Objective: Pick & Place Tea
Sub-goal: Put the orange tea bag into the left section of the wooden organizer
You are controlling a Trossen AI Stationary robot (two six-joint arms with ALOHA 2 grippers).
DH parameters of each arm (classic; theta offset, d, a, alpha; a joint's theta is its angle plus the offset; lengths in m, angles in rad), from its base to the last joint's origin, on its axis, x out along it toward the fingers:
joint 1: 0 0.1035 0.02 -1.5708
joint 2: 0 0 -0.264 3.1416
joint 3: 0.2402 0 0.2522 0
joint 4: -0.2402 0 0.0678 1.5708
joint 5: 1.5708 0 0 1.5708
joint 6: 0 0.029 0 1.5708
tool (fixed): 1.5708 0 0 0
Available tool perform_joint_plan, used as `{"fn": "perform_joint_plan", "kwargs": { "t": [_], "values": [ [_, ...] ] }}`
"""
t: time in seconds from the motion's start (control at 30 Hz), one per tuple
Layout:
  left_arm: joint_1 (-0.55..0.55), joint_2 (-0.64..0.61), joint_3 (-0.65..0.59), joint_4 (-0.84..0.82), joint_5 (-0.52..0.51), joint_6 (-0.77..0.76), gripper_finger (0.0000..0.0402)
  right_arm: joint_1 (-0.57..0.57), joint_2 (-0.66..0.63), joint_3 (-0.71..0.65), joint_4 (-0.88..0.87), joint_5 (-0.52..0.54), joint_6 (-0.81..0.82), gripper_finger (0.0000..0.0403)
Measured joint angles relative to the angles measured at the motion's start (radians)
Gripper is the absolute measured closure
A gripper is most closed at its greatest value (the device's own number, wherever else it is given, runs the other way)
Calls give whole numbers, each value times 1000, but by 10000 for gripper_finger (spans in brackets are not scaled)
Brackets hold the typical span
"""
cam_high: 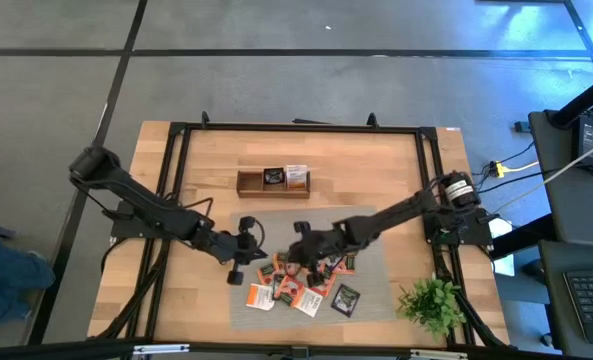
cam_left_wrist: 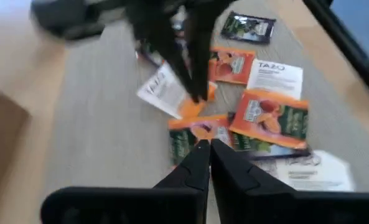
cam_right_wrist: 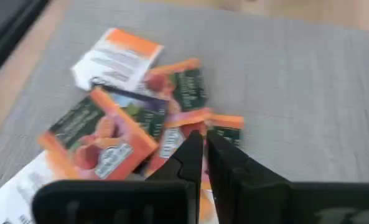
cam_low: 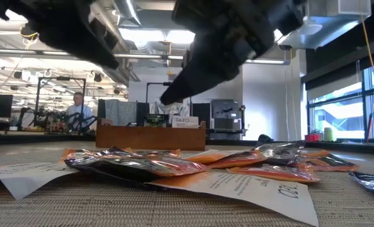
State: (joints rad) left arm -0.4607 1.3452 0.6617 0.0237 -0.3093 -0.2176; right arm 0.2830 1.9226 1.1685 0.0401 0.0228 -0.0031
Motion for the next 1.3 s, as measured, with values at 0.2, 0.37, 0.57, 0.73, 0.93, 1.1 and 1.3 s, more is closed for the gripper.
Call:
{"fn": "perform_joint_plan", "kwargs": {
  "t": [0.2,0.37,0.57,0.73,0.93,1.1,1.3],
  "values": [
    [31,55,1,11,19,-232,392,38,0,-79,204,-1,-66,376],
    [39,95,1,32,23,-262,390,44,0,-94,271,-1,-58,376],
    [65,139,1,83,69,-364,362,44,23,-94,293,-49,-60,376],
    [91,172,1,85,114,-420,318,44,57,-94,310,-51,-58,376],
    [119,191,1,92,123,-472,278,55,98,-94,308,-51,-70,376],
    [154,191,1,96,128,-503,273,60,116,-94,301,-52,-84,376],
    [180,191,1,135,159,-504,276,59,119,-94,272,-51,-86,376]
  ]
}}
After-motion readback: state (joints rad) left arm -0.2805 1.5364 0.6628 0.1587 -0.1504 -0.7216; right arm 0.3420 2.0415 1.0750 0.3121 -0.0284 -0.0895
